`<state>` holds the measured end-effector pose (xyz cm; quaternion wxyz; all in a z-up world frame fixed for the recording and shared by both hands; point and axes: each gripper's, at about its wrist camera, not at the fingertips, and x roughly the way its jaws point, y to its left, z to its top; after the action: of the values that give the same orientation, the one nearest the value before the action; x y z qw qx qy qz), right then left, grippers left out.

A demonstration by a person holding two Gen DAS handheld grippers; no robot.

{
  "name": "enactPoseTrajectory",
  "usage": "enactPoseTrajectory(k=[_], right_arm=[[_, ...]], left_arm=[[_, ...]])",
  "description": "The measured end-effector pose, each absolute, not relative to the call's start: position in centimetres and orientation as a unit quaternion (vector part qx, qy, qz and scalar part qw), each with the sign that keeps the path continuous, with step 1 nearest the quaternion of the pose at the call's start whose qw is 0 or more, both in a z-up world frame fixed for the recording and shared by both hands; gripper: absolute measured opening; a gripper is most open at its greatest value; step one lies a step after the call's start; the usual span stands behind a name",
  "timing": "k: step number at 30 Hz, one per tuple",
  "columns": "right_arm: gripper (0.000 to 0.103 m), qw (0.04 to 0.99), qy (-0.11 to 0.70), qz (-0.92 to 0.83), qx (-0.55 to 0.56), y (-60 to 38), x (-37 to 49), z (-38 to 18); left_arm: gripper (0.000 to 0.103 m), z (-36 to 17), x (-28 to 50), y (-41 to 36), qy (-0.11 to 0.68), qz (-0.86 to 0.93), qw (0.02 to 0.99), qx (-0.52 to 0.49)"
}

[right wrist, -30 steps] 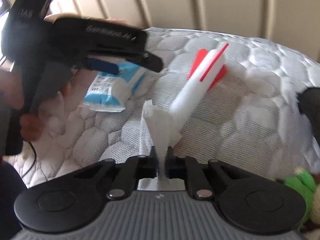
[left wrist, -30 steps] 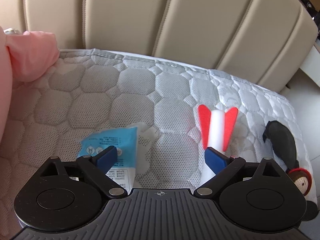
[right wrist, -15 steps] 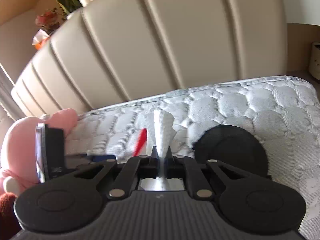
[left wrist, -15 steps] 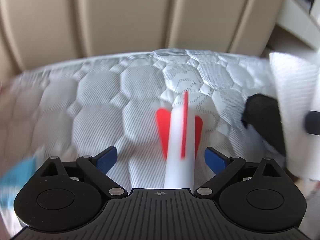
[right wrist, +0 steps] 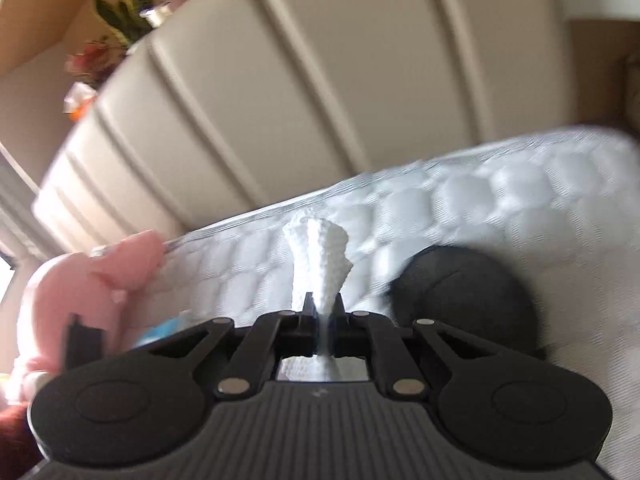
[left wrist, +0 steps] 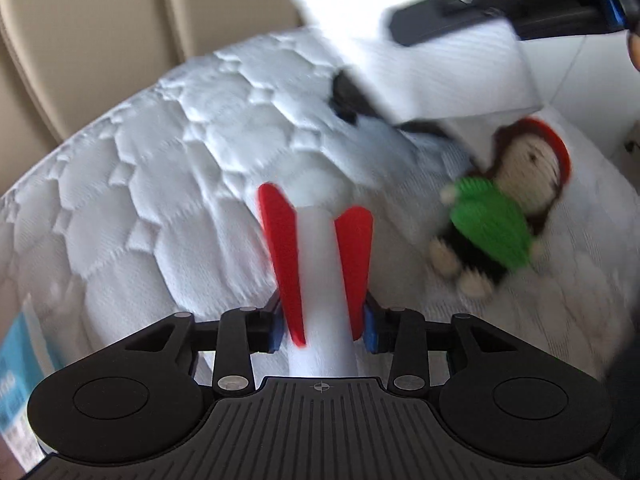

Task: Organize soft objects
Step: 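Rub the towel over the rocket with the right tool while the left tool lifts it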

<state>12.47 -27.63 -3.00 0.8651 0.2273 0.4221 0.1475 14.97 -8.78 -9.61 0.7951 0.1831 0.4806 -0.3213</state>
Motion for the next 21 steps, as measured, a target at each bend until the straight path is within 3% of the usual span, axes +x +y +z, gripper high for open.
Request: enactPoseTrajectory(k=[3,6,19,21], right_arm=[[0.006,0.815,0.477,0.207,0.255,-25.0,12.8,-5.6],[0.006,0.81,0.512,0.203,0.2,-22.8,12.8,-7.9],[0.006,0.828,0.534,0.074,0.157,-26.2,14.4,-10.0],[0.006,0.838,0.521,0.065,0.148,-26.3,14.3,-9.2]], left_arm=[[0.043,-9.8,14.6,-9.4,0.475,-0.315,0.798,0.195],[0.044,-9.9,14.0,-9.7,0.465,-0.314,0.8,0.213],[0.045,-9.4,13.4,-9.1,0.45,-0.327,0.8,0.223],[0.051,-9.0,13.6,-8.4,0.451,-0.326,0.805,0.207]])
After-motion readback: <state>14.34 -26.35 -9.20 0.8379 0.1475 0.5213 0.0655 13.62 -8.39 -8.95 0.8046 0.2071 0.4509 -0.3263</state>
